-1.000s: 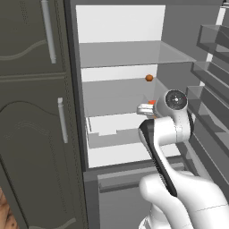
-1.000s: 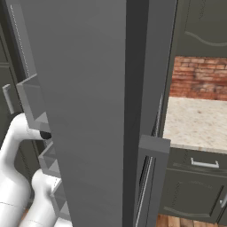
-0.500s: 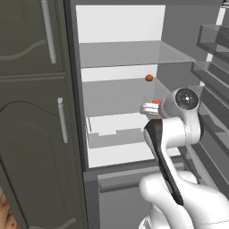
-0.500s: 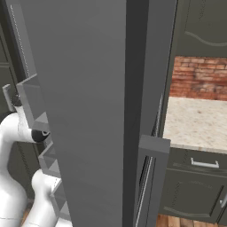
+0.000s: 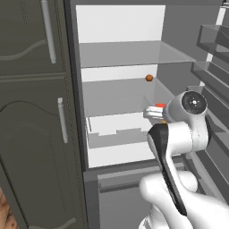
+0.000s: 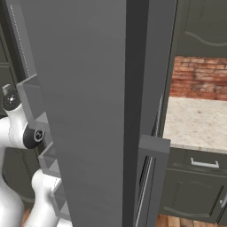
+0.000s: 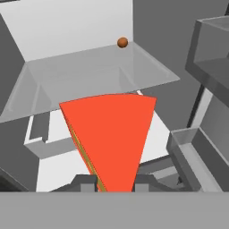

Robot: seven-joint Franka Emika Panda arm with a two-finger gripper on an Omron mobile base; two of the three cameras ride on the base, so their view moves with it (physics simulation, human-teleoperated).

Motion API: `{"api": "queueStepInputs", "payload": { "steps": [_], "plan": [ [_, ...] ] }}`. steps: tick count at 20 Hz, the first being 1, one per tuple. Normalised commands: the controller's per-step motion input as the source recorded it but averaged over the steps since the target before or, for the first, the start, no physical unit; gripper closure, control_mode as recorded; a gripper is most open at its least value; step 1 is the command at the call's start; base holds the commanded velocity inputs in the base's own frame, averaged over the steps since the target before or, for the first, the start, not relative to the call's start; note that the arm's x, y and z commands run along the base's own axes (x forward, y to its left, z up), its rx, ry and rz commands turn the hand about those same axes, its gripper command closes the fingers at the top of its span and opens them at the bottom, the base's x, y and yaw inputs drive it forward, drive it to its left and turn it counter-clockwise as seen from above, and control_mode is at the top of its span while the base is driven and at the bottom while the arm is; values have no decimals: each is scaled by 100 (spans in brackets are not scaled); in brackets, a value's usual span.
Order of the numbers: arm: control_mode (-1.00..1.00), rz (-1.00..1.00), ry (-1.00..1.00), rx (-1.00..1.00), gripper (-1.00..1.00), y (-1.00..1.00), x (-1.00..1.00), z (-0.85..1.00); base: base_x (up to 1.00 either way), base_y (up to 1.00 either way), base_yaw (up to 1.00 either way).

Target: Pick the cheese from the fridge and the cheese grater from the cabinet and place them next to the salad bowl.

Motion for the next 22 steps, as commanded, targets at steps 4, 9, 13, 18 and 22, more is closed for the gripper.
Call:
{"api": "queueStepInputs", "payload": {
  "steps": [4,9,13,18,22],
  "plan": [
    [-100,0,0,-1,100,0,-38,0,0,0,0],
    [-100,0,0,0,100,0,-9,0,0,0,0],
    [-100,0,0,0,100,0,0,0,0,0,0],
    [-100,0,0,0,100,0,0,-1,0,0,0],
    [-100,0,0,0,100,12,0,0,0,0,0]
  ]
}}
